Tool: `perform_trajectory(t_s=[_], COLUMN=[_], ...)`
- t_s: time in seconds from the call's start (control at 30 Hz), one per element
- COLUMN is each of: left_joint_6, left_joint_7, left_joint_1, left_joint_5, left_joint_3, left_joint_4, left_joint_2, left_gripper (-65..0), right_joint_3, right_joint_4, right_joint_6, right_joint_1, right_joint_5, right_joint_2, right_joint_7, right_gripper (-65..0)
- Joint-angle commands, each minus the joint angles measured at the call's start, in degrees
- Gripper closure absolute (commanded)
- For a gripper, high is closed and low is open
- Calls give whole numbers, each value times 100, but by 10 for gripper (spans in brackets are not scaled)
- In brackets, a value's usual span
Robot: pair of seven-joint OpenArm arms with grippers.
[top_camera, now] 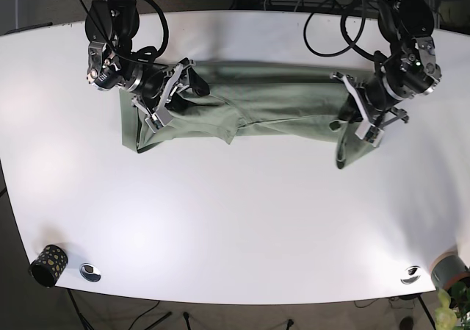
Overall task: Fold the T-shirt properly
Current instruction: 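Release the strip and reposition both grippers at its two ends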
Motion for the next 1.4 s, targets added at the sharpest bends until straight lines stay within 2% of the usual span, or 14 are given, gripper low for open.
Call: perform_trajectory(t_s=[0.0, 0.2, 0.43, 0.6, 0.67, 0.73, 0.83, 0.9, 1.03, 1.13, 1.2, 1.3, 1.37], left_joint_6=[58, 94, 102, 111, 111, 120, 173, 155, 129, 120, 120, 120, 120], left_joint_7=[-131, -131, -139, -122, -131, -139, -95, -34, 89, 89, 89, 89, 89], left_joint_1=[-69, -42, -69, -77, -77, -77, -183, -218, -429, -526, -596, -684, -693], left_joint_5=[-49, 479, 751, 1182, 1314, 1507, 1630, 1586, 1507, 1498, 1498, 1498, 1498], left_joint_3=[224, 743, 1226, 1622, 1850, 2105, 2255, 2369, 2870, 2826, 2554, 1789, 1261], left_joint_4=[120, 147, 120, 103, 94, -73, -117, -108, 120, 551, 709, 701, 683], left_joint_2=[52, 386, 737, 975, 984, 1010, 1203, 1283, 1291, 1291, 1291, 1274, 1203], left_gripper=[0, 0, 0, -7, -60, -179, -314, -367, -349, -321, -308, -281, -267], right_joint_3=[24, 24, 24, 24, 24, 24, 24, 32, 270, 578, 824, 1386, 1756], right_joint_4=[63, 72, 63, 63, 63, 72, 89, 124, 362, 608, 722, 784, 740], right_joint_6=[-5, -5, -5, -5, -5, -5, -5, -5, -5, -5, -5, -5, -5], right_joint_1=[96, 113, 113, 113, 149, 193, 237, 307, 351, 351, 351, 351, 368], right_joint_5=[25, 25, 25, 25, 25, 34, 43, 43, 43, 166, 412, 922, 1212], right_joint_2=[32, 32, 32, 32, 32, 32, 32, 32, 32, 24, 50, 76, 279], right_joint_7=[0, 0, 0, 0, 0, 0, 0, 0, -44, -53, -53, -71, -194], right_gripper=[-379, -379, -379, -379, -379, -379, -379, -379, -379, -379, -379, -379, -379])
